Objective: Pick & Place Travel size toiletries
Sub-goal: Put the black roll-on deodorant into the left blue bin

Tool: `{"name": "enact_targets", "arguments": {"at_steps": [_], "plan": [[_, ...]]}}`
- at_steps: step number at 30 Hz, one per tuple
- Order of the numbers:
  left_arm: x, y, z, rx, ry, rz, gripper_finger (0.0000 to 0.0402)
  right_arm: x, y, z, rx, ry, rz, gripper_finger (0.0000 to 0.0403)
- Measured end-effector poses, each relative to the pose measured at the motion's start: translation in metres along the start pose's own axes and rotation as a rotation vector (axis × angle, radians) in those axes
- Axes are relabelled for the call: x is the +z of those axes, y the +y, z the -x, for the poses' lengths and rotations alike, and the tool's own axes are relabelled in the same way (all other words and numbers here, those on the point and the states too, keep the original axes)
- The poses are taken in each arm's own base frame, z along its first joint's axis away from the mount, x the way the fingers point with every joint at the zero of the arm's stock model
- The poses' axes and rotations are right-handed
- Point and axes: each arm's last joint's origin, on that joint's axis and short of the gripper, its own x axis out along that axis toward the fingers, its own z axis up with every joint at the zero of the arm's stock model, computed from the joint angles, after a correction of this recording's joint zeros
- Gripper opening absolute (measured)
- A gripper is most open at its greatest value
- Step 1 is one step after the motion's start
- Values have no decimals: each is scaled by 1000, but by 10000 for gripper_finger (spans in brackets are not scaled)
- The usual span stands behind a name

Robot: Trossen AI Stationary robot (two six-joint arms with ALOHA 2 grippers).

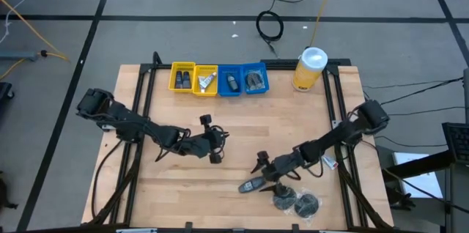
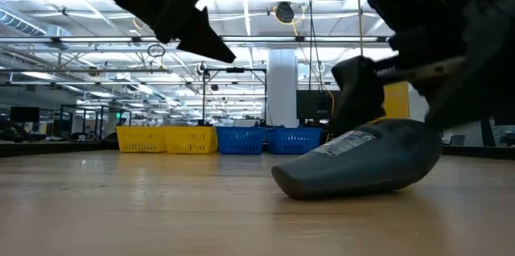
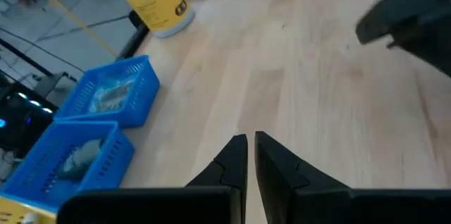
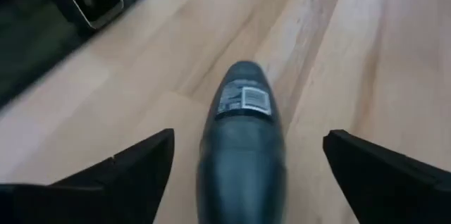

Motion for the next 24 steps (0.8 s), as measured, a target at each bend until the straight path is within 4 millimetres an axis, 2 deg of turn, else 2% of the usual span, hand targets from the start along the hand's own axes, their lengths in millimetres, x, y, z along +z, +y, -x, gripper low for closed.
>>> {"name": "enact_targets", "arguments": {"at_steps": [3,7,11,16,24], "plan": [[-6,-3,-6,-2,26,-5,31,-6,3,-11,-35,32,54,358],[-12,-10,-15,-4,40,-3,31,-14,3,-18,-55,67,53,335],[-18,-15,-21,-37,54,-12,31,-16,2,-21,-81,64,13,289],[-17,-14,-22,-39,50,-9,31,-14,2,-21,-86,46,-12,209],[-13,-10,-25,-26,17,-45,31,-9,-2,-19,-117,-50,-47,203]]}}
